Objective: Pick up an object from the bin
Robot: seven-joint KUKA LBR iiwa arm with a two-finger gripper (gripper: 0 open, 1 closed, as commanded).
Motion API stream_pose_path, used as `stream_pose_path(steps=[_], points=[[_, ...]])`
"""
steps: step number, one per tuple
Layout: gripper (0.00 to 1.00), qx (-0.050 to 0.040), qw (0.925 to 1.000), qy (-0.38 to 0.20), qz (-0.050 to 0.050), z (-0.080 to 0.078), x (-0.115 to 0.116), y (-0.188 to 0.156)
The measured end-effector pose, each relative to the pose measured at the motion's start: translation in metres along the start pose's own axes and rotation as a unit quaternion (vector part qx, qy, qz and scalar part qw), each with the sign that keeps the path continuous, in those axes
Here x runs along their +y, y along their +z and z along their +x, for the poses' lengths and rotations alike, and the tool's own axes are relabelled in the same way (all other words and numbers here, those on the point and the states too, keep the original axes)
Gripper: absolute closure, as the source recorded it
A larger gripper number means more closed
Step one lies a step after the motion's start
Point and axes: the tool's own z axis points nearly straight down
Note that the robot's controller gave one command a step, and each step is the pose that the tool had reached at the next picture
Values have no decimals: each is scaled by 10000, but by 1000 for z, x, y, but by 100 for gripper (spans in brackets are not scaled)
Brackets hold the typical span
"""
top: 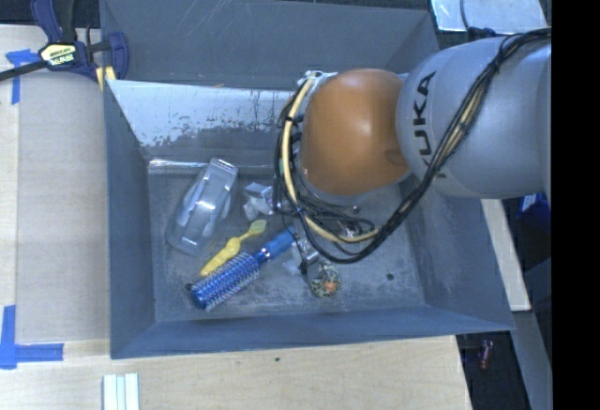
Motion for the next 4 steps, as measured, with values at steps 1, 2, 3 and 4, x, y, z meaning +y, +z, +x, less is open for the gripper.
stream_pose_path(steps=[1, 2, 3, 4], points=[[0, 23, 9982, -592, -31, -7, 55, 12], [0, -8, 9845, -1755, 12, -10, 49, 57], [100, -12, 9790, -2039, -15, -5, 42, 67], [100, -12, 9790, -2037, -16, -5, 42, 67]])
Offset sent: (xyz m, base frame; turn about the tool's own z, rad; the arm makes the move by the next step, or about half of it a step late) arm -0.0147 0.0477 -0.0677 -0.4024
